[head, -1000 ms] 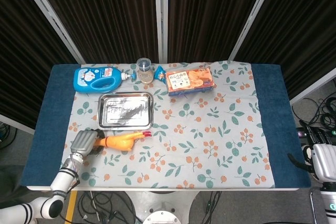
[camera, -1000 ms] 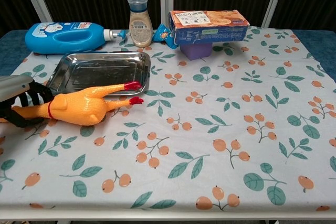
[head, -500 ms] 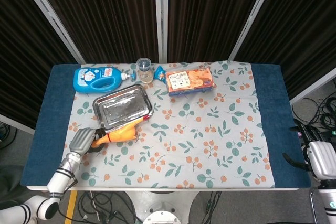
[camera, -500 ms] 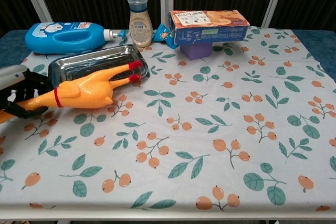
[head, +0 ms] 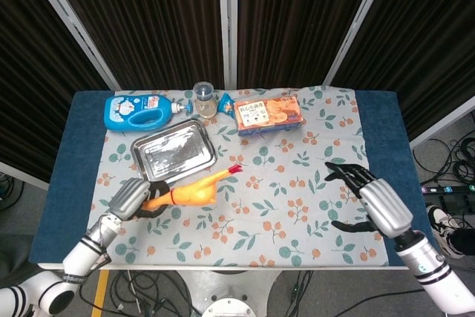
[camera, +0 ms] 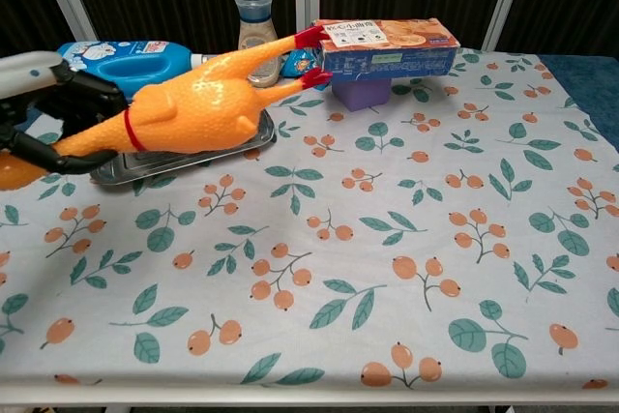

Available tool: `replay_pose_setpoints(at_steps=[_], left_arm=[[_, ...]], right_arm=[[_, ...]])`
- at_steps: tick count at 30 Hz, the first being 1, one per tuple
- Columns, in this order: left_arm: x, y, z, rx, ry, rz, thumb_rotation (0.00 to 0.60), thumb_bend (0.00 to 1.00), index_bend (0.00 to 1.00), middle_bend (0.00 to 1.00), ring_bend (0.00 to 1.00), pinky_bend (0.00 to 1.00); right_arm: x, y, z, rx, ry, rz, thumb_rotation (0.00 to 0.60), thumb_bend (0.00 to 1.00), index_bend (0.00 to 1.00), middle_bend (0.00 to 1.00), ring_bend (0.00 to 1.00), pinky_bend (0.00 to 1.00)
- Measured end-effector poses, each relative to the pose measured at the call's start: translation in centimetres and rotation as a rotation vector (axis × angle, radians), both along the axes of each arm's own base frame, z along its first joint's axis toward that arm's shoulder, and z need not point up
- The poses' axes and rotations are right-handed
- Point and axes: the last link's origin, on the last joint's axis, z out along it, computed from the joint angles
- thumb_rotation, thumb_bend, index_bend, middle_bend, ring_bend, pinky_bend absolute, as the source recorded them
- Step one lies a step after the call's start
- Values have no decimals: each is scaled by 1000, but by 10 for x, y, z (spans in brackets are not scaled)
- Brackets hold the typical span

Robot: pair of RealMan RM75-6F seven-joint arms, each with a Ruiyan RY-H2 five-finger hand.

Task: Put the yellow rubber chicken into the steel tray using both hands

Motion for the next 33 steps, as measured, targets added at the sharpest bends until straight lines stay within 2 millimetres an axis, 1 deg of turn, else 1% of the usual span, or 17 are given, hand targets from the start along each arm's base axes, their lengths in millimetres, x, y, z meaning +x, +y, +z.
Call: replay_pose_setpoints(at_steps=[4,6,9,12,18,25,28,33], left_arm=[[28,11,1,-19,29,-42,600,830,777,872,831,940],[41,16,1,-38,36,-45,600,831,777,871,831,940],[56,23,0,-59,38,-38,600,831,777,871,831,940],[72,29,-1,-60,56,-46,600,830,777,871,831,940],[97,34,-4,-35,96,-66,600,830,777,871,831,940],[119,37,-3,-27,118,-54,600,830,776,871,831,940],[125,38,1,-16,122,-52,600,831,777,871,831,940],[129,36,3,-18,127,-44,600,831,776,871,831,940]], right_arm=[[30,-11,-9,1,63,74,600,0,6,207,85,171],[45,-17,-14,-8,106,104,600,0,3,192,77,171],[64,-26,-21,-24,171,129,600,0,3,187,76,171],[78,-37,-28,-35,238,131,600,0,4,195,76,171],[103,-54,-49,-8,338,113,600,0,6,204,76,170],[131,-61,-79,26,429,137,600,0,7,222,76,168],[137,-62,-89,21,457,143,600,0,10,229,76,167],[140,-63,-99,4,481,124,600,0,39,249,77,165]])
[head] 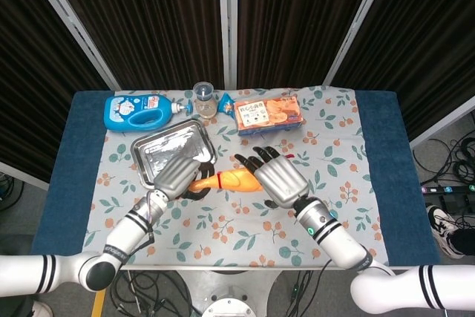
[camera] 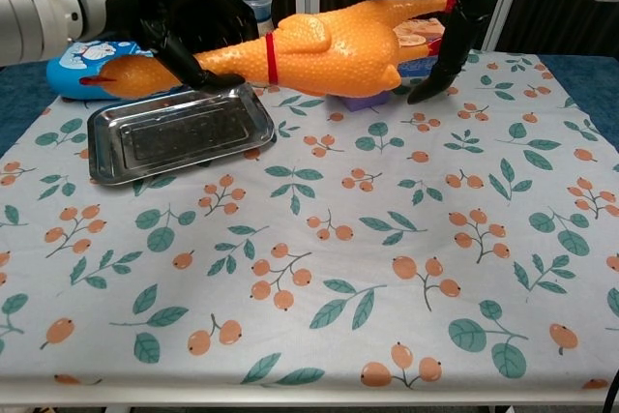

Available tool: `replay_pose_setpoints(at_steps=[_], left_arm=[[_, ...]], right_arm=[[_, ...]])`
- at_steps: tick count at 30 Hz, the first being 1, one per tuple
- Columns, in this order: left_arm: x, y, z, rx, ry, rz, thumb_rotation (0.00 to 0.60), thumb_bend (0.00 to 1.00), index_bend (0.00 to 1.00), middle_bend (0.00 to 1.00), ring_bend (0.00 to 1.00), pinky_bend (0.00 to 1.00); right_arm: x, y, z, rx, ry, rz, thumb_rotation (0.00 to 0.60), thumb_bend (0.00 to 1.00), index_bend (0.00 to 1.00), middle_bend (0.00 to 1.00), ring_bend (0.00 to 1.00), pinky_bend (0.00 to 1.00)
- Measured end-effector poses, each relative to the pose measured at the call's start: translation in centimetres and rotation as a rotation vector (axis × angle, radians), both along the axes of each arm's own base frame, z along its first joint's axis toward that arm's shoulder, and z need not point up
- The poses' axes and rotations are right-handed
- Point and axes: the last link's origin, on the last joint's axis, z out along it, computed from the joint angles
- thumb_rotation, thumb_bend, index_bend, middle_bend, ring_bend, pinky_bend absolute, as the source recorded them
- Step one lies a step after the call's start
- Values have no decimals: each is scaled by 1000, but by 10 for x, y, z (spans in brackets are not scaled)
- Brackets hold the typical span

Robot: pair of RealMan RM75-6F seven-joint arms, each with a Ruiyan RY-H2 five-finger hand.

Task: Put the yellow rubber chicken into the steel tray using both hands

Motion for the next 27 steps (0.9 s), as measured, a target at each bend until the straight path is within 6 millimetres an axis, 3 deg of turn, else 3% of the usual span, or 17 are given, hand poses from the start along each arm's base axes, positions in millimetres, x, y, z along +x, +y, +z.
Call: replay_pose_setpoints(at_steps=[13,21,27], left_arm=[[2,1,-1,-18,-13,21,600,830,777,871,831,940],[3,3,0,-23,-19,33,600,830,777,872,831,940],[3,4,1,-27,-19,35,600,831,777,872,832,940]], right_arm=[[5,-10,-16,-31,-13,-18,600,35,115,328,139,163],[8,-14,-23,-43,-34,-20,600,200,280,454,234,164],[11,-15,-26,-44,-36,-21,600,228,316,479,253,170]])
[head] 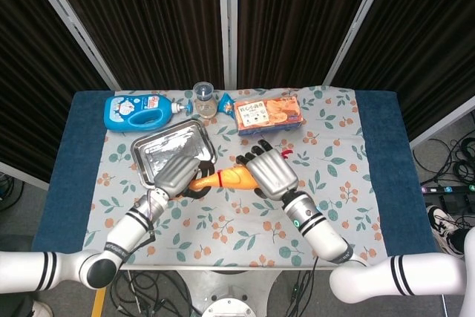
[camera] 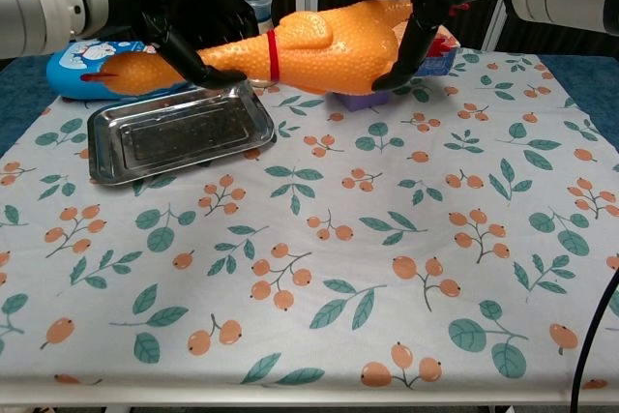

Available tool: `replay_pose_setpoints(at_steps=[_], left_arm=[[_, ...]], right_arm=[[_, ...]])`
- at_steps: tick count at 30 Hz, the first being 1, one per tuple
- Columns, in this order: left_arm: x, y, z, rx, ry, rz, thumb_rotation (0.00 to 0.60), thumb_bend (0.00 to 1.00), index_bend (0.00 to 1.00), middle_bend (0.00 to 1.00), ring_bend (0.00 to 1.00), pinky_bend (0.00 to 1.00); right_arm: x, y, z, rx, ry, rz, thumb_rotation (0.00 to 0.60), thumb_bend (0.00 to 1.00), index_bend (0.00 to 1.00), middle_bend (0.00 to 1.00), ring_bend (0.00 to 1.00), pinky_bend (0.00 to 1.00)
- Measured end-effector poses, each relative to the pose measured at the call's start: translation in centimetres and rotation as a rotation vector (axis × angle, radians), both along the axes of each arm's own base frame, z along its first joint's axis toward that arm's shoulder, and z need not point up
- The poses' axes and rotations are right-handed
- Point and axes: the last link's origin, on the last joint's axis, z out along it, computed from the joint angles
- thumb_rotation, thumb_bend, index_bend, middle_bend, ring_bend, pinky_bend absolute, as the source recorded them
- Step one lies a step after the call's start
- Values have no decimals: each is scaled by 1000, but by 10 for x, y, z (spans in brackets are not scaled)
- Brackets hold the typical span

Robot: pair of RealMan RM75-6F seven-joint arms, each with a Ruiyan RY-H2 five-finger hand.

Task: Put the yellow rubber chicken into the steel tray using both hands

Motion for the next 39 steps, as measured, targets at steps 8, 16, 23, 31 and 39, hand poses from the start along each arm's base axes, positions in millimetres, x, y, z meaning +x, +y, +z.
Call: replay_pose_setpoints(at_steps=[8,16,23,31,39], left_arm=[[0,1,2,4,-3,0,600,831,777,872,831,940],[-1,0,0,20,18,-16,600,831,777,872,832,940],[-2,-1,-2,21,24,-17,600,831,777,872,831,940],[-2,0,-2,33,31,-25,600,831,777,872,831,940],[-2,1,-5,93,71,-49,600,830,777,872,831,939]], right_arm=[[3,-1,-2,-3,-6,3,600,434,480,601,367,211],[6,-1,-2,-22,-34,28,600,678,828,856,612,272],[3,-2,-1,-36,-63,28,600,795,1000,986,740,326],[-2,0,-3,-13,-68,16,600,1000,1000,1000,775,336],[-5,6,-4,108,-80,-33,600,1000,1000,1000,777,338]])
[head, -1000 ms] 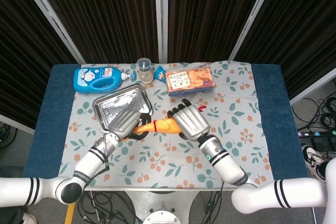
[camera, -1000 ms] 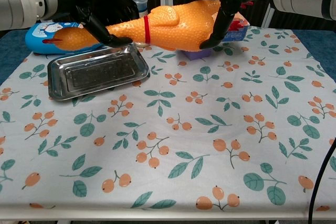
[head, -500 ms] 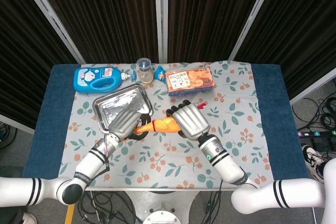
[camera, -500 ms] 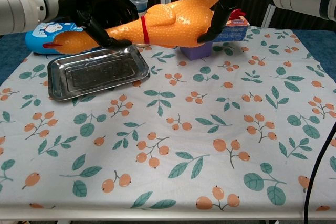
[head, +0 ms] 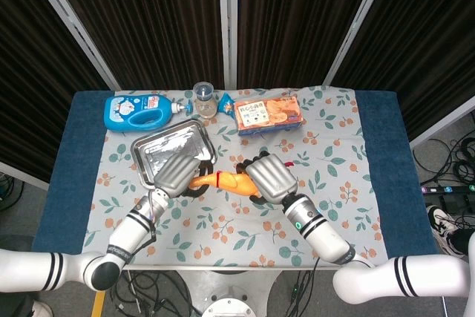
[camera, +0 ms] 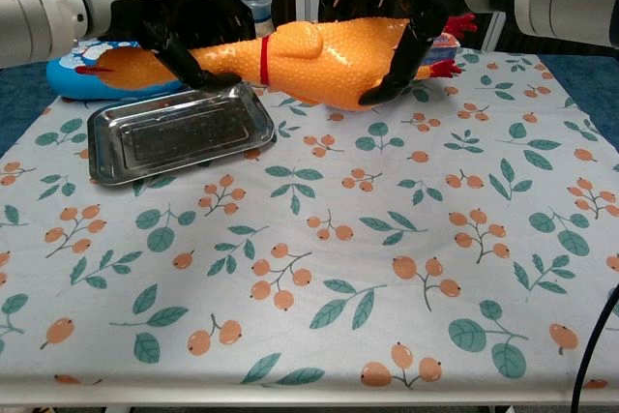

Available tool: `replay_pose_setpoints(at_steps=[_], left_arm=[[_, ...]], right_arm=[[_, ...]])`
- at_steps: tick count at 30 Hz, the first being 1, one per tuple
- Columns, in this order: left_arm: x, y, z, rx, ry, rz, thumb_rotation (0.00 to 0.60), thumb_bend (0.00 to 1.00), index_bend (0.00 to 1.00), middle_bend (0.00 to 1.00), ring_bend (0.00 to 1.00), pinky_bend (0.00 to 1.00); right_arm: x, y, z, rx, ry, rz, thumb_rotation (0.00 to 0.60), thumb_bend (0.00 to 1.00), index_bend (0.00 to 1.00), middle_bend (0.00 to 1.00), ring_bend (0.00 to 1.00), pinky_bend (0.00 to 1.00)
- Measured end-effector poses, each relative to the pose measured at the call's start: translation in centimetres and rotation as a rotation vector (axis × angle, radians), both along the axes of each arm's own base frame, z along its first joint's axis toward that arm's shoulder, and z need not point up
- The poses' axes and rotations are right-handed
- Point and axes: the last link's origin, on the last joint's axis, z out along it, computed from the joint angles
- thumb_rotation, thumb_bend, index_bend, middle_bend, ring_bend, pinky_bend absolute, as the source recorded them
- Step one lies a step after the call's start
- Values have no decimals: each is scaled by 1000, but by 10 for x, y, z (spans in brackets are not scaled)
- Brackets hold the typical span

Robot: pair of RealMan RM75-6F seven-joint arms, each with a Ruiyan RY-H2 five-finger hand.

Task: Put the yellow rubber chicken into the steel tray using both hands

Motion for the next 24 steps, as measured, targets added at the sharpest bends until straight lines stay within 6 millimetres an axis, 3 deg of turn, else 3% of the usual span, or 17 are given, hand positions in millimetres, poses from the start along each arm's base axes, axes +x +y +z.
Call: replay_pose_setpoints(at_steps=[4,6,7,11,14,17,24], left_arm=[[0,0,-2,-4,0,1,600,830,777,872,831,939],[0,-1,-2,-7,0,2,600,830,777,872,831,939],[0,-1,-2,-9,1,3,600,830,777,872,831,939],[-2,-2,-4,-14,10,6,600,830,777,872,831,939],[-3,-2,-5,-11,22,5,600,830,777,872,831,939],[-5,-3,-7,-6,37,6,600,831,777,872,831,939],[-6,-2,-9,-7,53,16,600,830,777,872,832,938]], right_arm=[[0,1,3,29,-14,-12,600,988,1000,1000,771,328],[-1,0,5,26,-17,-16,600,868,962,975,723,291],[-2,-1,6,22,-18,-18,600,785,907,946,686,276],[-3,-3,10,8,-20,-27,600,310,490,679,453,224],[-4,-6,13,-15,-13,-26,600,64,260,500,313,195],[-4,-6,15,-35,-6,-26,600,0,170,404,235,169],[-5,-6,16,-66,29,-12,600,0,54,250,92,121]])
